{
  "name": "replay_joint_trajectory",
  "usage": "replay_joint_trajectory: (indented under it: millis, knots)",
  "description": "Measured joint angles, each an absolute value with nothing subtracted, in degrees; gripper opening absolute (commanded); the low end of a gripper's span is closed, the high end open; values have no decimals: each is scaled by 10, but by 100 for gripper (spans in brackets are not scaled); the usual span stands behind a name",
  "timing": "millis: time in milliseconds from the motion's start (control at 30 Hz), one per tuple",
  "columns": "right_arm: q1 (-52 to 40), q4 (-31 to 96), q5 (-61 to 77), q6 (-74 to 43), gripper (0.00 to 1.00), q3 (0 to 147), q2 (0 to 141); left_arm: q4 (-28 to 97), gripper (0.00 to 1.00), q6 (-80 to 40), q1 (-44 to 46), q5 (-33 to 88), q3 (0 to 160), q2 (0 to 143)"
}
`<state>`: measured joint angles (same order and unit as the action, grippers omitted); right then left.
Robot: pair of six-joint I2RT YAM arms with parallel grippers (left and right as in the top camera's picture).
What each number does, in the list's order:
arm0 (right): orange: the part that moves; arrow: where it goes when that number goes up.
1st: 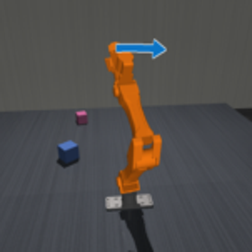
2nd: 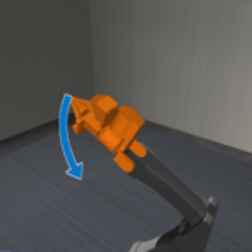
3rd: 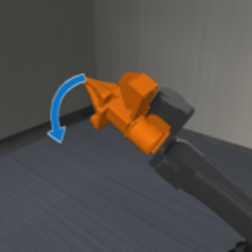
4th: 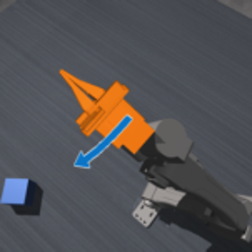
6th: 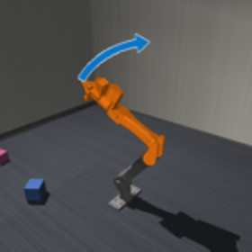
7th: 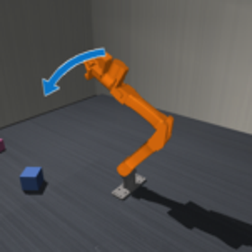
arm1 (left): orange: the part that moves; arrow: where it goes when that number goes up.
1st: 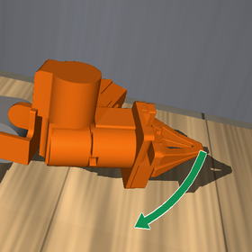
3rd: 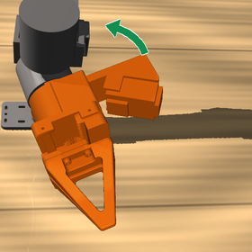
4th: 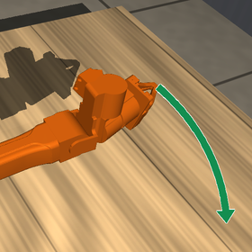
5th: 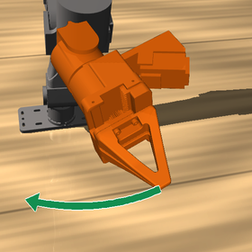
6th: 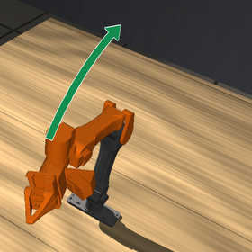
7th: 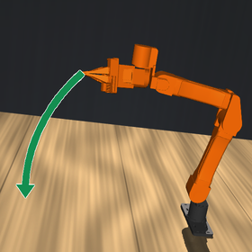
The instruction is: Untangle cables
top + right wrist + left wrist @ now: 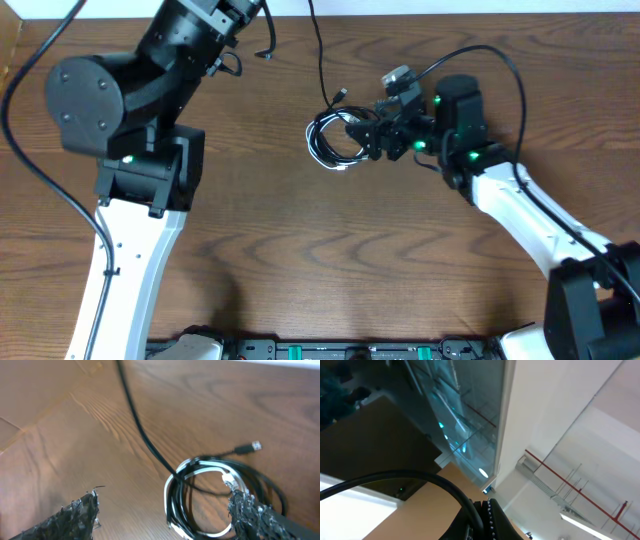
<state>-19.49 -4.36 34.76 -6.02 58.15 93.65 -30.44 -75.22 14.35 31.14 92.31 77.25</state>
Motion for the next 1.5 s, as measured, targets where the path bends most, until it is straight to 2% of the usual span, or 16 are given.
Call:
replay_joint_trajectory:
  millis: [367, 700, 767, 867, 900, 1000, 1100, 1267, 1500]
  knots:
    - [-206, -103, 306, -51, 78, 582, 1014, -296, 7, -752, 143, 311, 924, 756]
    - [-233, -287, 295, -41, 53, 584, 1114, -282, 7, -752, 143, 311, 924, 749]
    - [-237, -313, 287, -41, 42, 585, 1129, -281, 7, -752, 143, 311, 924, 749]
    - [-241, -335, 273, -50, 9, 584, 1148, -274, 7, -752, 143, 311, 924, 749]
    - [-242, -338, 268, -57, 3, 584, 1151, -267, 7, -751, 143, 311, 925, 748]
    - [-242, -346, 256, -86, 1, 585, 1152, -220, 7, -738, 143, 311, 927, 747]
    - [-242, -330, 247, -110, 1, 585, 1149, -116, 7, -695, 143, 310, 931, 745]
    - [-242, -218, 228, -126, 1, 584, 1084, 34, 7, -580, 143, 309, 932, 744]
    - [-235, -64, 213, -116, 1, 585, 907, 227, 7, -410, 130, 266, 934, 745]
